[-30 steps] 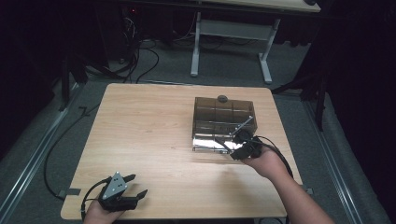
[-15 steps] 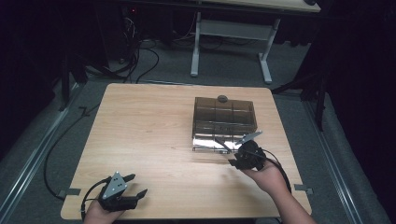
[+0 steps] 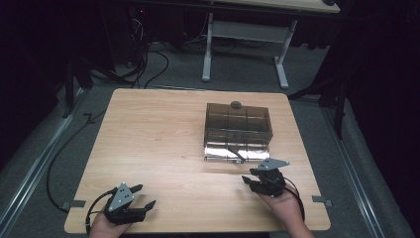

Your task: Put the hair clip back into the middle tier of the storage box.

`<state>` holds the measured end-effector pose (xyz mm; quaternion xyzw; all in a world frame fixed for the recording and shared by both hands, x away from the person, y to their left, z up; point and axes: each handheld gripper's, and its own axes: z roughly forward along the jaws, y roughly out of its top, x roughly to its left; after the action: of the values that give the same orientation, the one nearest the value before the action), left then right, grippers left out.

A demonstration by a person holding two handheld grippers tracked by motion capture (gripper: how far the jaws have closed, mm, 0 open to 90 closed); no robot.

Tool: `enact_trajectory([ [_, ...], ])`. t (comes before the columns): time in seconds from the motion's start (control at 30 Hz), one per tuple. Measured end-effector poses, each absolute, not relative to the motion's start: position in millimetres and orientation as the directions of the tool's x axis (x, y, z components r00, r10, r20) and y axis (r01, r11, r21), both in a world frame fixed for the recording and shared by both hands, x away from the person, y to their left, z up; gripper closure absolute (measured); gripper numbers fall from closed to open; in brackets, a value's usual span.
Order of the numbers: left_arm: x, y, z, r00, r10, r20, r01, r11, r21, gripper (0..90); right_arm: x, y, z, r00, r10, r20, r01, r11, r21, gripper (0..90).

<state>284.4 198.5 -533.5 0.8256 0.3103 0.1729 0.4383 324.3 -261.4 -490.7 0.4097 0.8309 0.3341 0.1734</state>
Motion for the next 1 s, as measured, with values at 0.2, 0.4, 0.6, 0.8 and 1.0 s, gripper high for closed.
enact_trajectory([
  [0.2, 284.2, 198.7, -533.6, 0.739, 0.674, 0.014, 0.363, -0.416, 0.834, 27.5, 306.0, -265.8, -508.6, -0.601, 0.799, -0.030, 0.519, 0.418, 0.746, 54.3],
  [0.4, 284.1, 198.6, -533.5, 0.734, 0.679, 0.015, 0.366, -0.414, 0.834, 27.5, 290.0, -278.1, -521.6, -0.585, 0.811, -0.024, 0.496, 0.381, 0.780, 53.2],
  [0.6, 284.0, 197.2, -533.8, 0.740, 0.672, 0.023, 0.362, -0.427, 0.829, 27.6, 284.3, -289.2, -526.6, -0.555, 0.831, 0.034, 0.487, 0.291, 0.823, 51.8],
  [0.8, 283.9, 196.7, -533.9, 0.741, 0.671, 0.024, 0.362, -0.429, 0.827, 27.7, 284.4, -283.9, -527.2, -0.571, 0.821, -0.002, 0.474, 0.333, 0.815, 51.7],
  [1.0, 283.4, 197.3, -533.7, 0.738, 0.674, 0.024, 0.361, -0.425, 0.830, 27.7, 286.1, -285.7, -527.2, -0.566, 0.824, 0.020, 0.488, 0.315, 0.814, 51.6],
])
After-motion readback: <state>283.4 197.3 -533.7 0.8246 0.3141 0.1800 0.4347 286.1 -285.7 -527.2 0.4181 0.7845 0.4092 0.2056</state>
